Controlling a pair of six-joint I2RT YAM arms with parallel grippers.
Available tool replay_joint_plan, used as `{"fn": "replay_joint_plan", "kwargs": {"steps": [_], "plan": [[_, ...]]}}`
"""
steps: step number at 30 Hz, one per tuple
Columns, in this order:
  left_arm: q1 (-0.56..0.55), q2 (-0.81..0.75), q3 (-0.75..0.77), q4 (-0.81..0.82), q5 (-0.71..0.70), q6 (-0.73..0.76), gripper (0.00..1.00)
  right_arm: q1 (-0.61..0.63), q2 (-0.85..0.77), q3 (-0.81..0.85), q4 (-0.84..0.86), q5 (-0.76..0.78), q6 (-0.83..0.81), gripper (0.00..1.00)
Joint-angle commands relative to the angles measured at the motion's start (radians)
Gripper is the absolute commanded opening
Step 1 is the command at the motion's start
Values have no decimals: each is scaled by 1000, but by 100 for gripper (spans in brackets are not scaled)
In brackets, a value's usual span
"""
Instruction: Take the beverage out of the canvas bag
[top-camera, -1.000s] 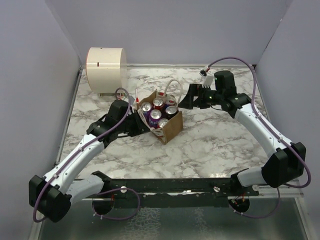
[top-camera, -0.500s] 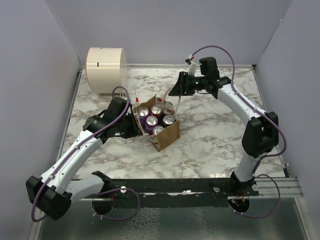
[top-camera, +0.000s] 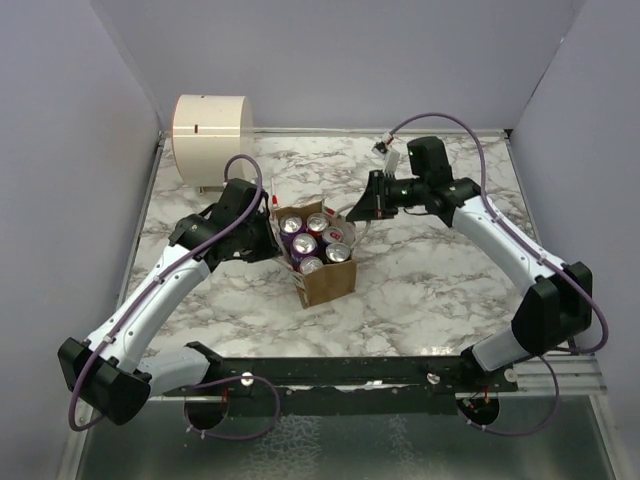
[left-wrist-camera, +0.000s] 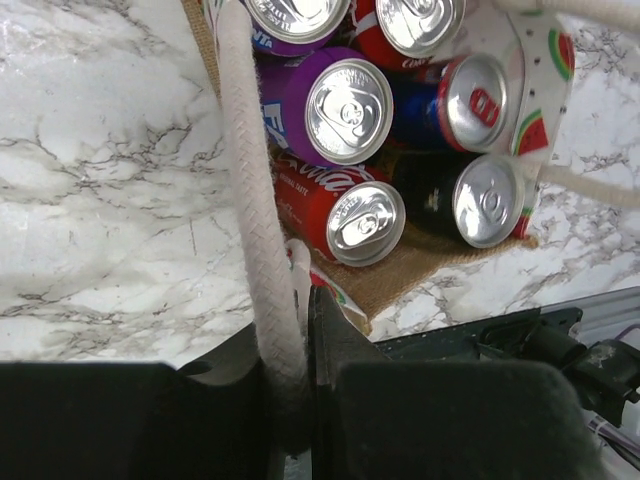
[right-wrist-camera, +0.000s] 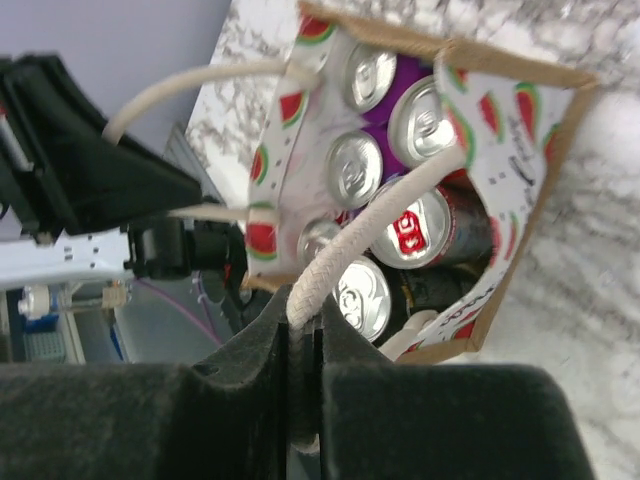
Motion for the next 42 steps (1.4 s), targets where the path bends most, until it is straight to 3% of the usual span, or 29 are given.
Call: {"fn": "replay_joint_plan", "kwargs": {"steps": [1,10,14,16,24,27,34,38,42], "plan": [[1,24,49,55,60,16,0,53,-158,-80,12,-32,46,2],[2,61,23,173,196,-12,0,100,-364,-275,50,73,152,2],[1,75,18,186,218,-18,0,100,-369,-247,-77,193,99,11],[2,79,16,185,220,-19,0,99,-359,-199,-151,273,59,24],[3,46,-10,163,189,-44,0,98,-253,51,-444,623,-85,98],[7,37,-6,159,183,-36,0,98,-197,145,-490,687,-63,99],[13,43,-13,167,189,-30,2,127,-144,290,-421,487,-51,99],[14,42,-16,172,192,-33,2,183,-84,397,-461,519,-42,100],[14,51,-12,176,191,-34,0,327,14,495,-571,654,-53,98]]}}
